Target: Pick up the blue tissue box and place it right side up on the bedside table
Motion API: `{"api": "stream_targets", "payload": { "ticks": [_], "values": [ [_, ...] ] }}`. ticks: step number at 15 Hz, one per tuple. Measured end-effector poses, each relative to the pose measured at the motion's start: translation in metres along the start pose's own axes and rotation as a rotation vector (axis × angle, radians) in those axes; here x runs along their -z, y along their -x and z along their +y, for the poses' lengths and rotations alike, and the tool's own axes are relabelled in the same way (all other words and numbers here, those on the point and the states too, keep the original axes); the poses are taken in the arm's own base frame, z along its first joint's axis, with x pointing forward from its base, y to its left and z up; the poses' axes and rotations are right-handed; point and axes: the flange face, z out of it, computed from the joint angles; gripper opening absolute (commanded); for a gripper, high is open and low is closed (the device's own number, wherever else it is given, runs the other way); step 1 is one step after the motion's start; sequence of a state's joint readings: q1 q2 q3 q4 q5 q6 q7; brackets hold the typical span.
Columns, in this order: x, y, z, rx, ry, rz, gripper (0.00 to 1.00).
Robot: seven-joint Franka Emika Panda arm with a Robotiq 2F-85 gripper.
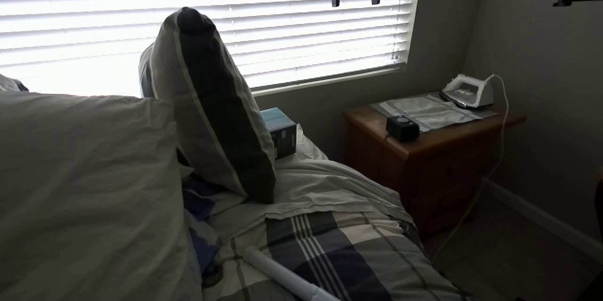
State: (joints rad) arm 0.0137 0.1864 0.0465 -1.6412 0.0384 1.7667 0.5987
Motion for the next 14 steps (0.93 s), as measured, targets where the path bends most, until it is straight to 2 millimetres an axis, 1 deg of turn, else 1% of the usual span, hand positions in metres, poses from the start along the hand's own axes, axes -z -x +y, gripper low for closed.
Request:
{"api": "stream_targets", "payload": {
  "ticks": [1,3,6,8,14],
  "values": [
    [-0.006,-0.014,0.0,-0.008,-0.003,0.003,1.0],
    [-0.017,-0.036,-0.004,-0.02,-0.005,0.001,1.0],
    [-0.033,-0.056,-0.014,-0.017,-0.009,-0.011,1.0],
    [-0.036,-0.062,-0.019,-0.015,-0.01,-0.013,1.0],
    [-0.032,-0.062,-0.02,-0.014,-0.012,-0.012,1.0]
  ]
}}
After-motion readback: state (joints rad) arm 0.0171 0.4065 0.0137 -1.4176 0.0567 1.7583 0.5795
